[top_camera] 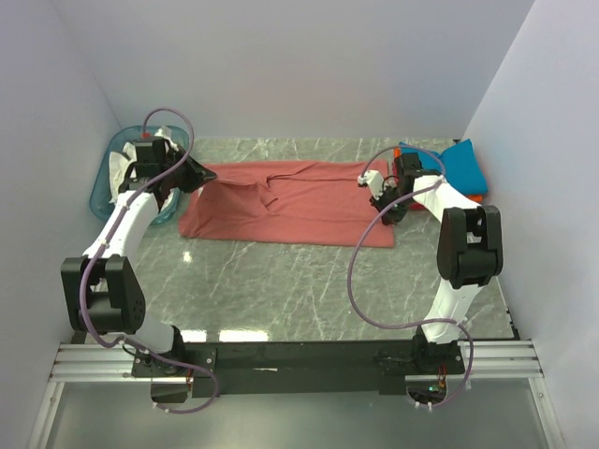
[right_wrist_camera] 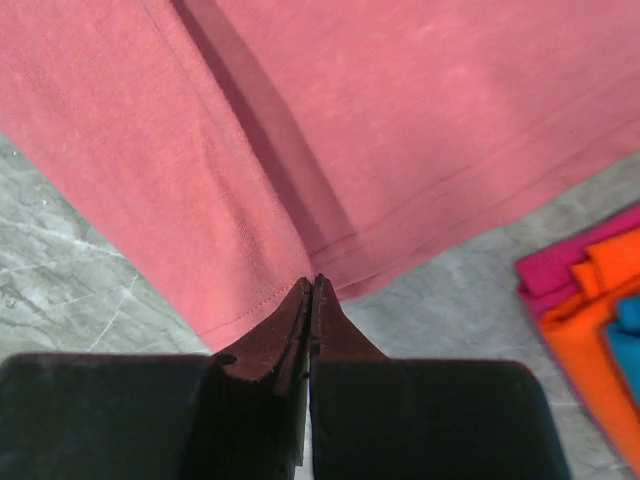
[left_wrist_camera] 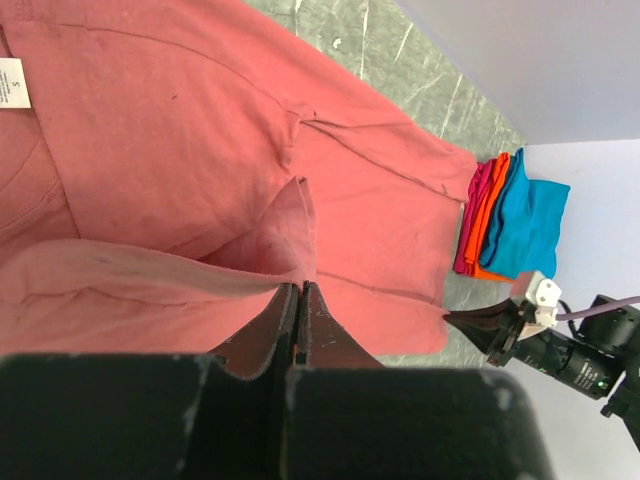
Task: Fold and stack the t-shirts
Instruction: Fold the tshirt
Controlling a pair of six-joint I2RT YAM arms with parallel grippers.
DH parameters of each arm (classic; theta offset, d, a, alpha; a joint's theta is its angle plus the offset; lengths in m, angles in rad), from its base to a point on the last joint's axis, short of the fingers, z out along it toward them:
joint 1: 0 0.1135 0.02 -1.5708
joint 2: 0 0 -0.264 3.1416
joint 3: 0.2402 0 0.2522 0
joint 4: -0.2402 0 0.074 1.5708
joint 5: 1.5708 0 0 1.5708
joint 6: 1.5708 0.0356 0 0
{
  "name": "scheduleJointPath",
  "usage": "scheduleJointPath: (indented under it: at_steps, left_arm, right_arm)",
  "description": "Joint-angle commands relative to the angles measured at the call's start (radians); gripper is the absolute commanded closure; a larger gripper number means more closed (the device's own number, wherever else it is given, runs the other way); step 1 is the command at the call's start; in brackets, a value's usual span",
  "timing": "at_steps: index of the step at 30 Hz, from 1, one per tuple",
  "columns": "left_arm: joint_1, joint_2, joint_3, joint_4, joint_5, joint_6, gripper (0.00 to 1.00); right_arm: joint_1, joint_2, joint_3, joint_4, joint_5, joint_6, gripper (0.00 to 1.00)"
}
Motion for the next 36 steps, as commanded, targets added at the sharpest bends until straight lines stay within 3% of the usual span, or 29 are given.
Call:
scheduleJointPath:
  at_steps: [1,36]
  left_arm:
    - [0.004,0.0,0.056,0.035,0.014,0.02,1.0]
    - [0.013,0.107,0.151,0.014,0.011,0.027,1.0]
  right_arm:
    - [-0.009,0.018,0.061,-0.008,0.014,0.017,1.0]
    - [-0.011,0.16,0.242,-0.025,0.068,0.077,1.0]
